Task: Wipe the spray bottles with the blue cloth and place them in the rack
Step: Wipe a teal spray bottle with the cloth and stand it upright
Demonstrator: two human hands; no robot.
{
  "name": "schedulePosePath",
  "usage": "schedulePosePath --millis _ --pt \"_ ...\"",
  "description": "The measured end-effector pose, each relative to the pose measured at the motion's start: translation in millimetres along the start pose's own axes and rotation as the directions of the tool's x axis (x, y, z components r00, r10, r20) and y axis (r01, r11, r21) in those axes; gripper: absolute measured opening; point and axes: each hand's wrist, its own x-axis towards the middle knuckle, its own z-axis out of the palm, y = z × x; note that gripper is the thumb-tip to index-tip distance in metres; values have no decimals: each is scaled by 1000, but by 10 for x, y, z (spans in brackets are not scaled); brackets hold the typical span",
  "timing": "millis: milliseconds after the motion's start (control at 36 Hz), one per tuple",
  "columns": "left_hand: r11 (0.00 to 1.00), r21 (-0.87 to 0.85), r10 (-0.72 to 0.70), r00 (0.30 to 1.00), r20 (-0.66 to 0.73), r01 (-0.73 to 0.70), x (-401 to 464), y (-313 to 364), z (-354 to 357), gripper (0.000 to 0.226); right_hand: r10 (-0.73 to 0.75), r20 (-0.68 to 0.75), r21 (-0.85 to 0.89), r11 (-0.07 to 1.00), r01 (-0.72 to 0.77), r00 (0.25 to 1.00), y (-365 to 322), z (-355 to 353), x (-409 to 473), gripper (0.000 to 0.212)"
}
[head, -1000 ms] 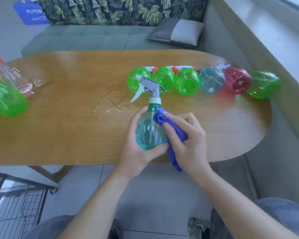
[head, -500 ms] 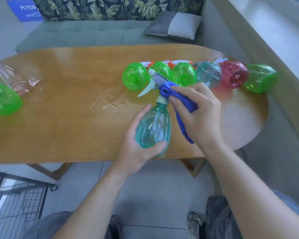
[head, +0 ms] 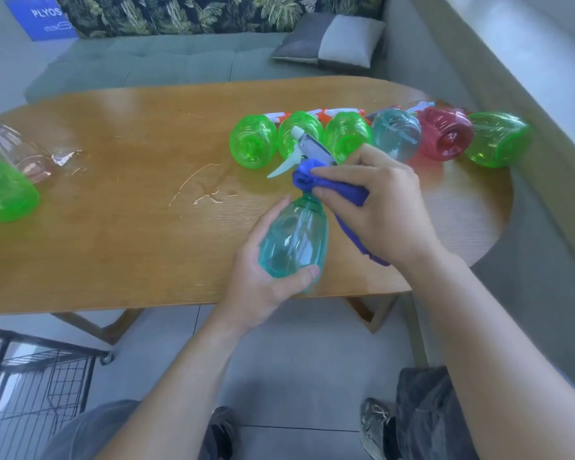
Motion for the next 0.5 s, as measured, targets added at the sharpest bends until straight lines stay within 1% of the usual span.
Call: schedulePosePath --millis 28,56,167,194,306,333,361,444,500 --pt "1000 -2 -4 1000 2 4 -6 0 -3 96 -17 27 8 1000 17 1000 -8 -9 2 25" --pt "1000 -3 -6 1000 8 6 -8 -1 -6 96 -17 22 -1 1000 17 1000 -6 -17 7 26" --pt "1000 3 -1 999 32 1 -12 -10 -8 96 77 -138 -54 995 -85 988 66 -50 26 26" --pt "1000 2 2 999 33 -2 -8 -12 -3 96 83 -133 -45 995 -90 988 72 -52 24 26" --pt "1000 -1 -5 1000 22 5 -2 -5 8 95 15 49 44 999 -18 999 44 -58 16 25" --pt "1000 -3 -5 1000 24 5 -4 2 7 95 14 53 39 999 -16 999 39 -59 20 25" --pt "1000 -1 -4 1000 27 4 -5 5 7 95 25 27 22 999 -25 999 41 -57 25 25" --pt "1000 6 6 999 43 -6 -3 19 11 95 72 -96 -18 997 -74 993 58 -36 30 24" --pt "1000 7 8 999 42 -8 -4 23 17 95 65 -79 -6 998 -66 995 53 -27 26 24"
